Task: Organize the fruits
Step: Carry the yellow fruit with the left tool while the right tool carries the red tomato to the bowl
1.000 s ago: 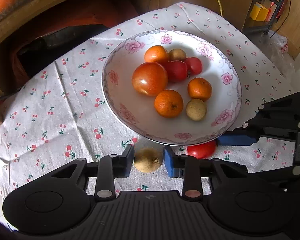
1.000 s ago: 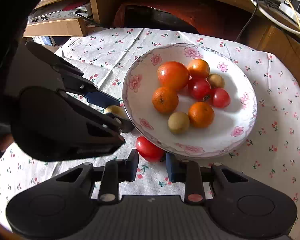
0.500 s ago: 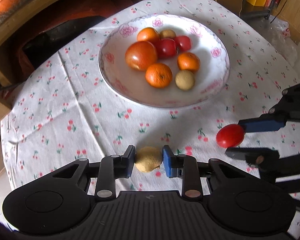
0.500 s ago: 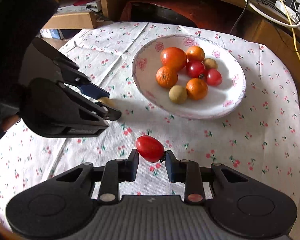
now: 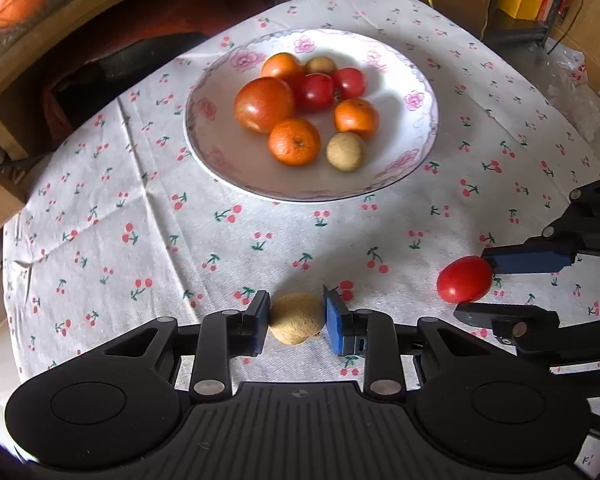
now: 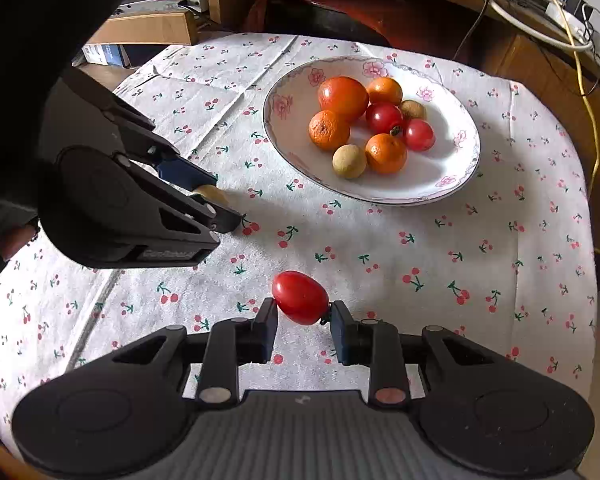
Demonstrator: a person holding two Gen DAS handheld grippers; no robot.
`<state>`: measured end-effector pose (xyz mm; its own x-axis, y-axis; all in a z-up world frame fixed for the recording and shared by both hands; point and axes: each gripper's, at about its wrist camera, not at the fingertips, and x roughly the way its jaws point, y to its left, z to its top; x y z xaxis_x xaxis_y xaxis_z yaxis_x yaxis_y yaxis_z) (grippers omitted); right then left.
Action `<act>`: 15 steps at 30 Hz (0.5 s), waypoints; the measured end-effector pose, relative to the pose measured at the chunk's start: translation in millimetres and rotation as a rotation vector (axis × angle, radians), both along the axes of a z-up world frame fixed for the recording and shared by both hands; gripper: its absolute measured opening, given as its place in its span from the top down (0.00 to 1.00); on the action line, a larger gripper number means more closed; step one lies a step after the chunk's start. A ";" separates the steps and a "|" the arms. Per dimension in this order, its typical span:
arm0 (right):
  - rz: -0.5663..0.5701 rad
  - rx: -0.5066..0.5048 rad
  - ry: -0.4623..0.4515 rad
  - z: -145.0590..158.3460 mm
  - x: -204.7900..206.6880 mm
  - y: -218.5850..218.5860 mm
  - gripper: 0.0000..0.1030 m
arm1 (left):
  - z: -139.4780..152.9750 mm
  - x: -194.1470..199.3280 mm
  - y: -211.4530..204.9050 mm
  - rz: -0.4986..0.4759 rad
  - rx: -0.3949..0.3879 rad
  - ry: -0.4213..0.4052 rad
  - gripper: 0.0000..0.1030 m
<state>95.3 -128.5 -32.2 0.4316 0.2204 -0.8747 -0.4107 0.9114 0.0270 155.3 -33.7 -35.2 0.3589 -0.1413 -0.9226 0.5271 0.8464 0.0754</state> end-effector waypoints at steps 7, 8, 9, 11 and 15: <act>-0.019 0.023 -0.024 9.3 0.7 -9.2 0.71 | 5.3 -4.7 -3.8 -0.003 0.000 -0.018 0.64; -0.021 0.025 -0.026 10.1 0.8 -9.8 0.71 | 7.2 -5.7 -3.8 -0.001 -0.003 -0.023 0.64; -0.023 0.026 -0.028 10.9 0.9 -10.0 0.71 | 9.4 -6.7 -3.0 0.002 -0.008 -0.027 0.64; -0.023 0.029 -0.034 12.7 1.1 -10.0 0.71 | 12.7 -8.6 -2.1 0.007 -0.014 -0.033 0.64; -0.026 0.033 -0.058 18.4 0.5 -10.0 0.71 | 17.4 -12.4 -4.2 0.009 -0.011 -0.043 0.64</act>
